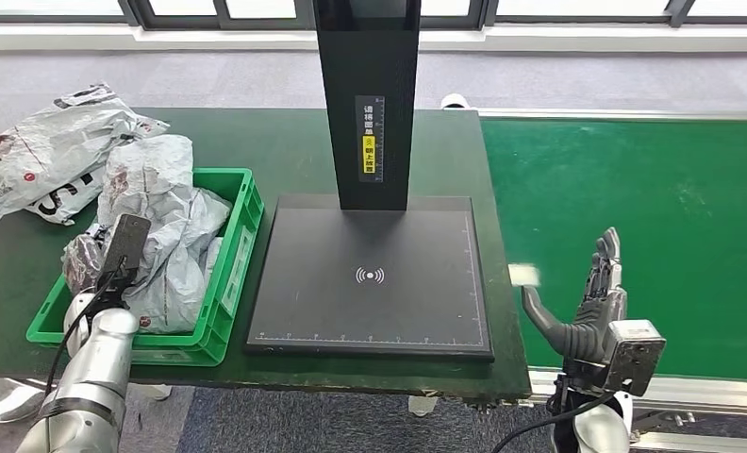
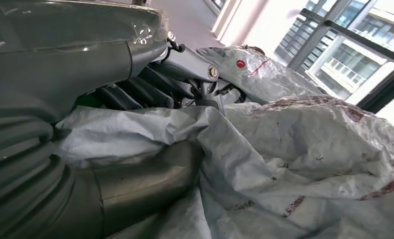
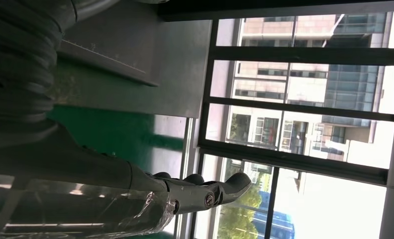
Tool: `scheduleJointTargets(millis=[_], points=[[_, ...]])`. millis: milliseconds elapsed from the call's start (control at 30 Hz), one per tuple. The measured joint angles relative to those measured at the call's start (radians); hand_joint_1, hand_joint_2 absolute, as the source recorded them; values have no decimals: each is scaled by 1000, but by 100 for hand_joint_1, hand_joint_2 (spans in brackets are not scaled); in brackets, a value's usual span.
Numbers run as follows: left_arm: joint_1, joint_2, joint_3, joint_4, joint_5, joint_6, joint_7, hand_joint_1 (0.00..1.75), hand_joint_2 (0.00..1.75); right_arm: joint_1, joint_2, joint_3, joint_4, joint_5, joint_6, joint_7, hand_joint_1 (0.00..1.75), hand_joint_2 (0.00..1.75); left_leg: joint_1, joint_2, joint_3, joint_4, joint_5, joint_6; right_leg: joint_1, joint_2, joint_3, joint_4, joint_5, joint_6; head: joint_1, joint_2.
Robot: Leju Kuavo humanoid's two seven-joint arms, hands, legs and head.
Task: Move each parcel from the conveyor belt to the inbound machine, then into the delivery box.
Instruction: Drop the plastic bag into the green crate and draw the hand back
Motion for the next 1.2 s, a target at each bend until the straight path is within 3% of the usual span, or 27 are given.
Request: scheduleJointTargets(millis=[333,533,733,1033,1200], points=[[-17,27,20,81,-169,67,213,0,175,-13,-11,20,52,-2,-14,-14,0,175,0,2,8,-5,1,-7,-1,1,6,0,-1,-6,0,0],[-3,21,49,37,-294,71,275,0,175,-18,-11,20,52,7,-15,4,0,175,1,4,15,-7,1,-10,0,5,4,0,-1,-9,0,0],[40,-15,69,-66,-299,90,242,0,175,-17,-10,20,46,10,-16,10,0,175,1,7,15,-7,1,-11,0,8,-1,1,0,-10,0,0],[161,-111,61,-413,-210,166,145,0,175,-13,-7,20,43,18,-29,8,0,175,0,8,7,-5,0,-9,1,9,-7,0,0,-8,0,0],[192,-144,60,-532,-191,167,89,0,175,-13,-5,20,43,19,-30,6,0,175,0,8,7,-5,-1,-9,1,9,-8,0,-1,-8,0,0]])
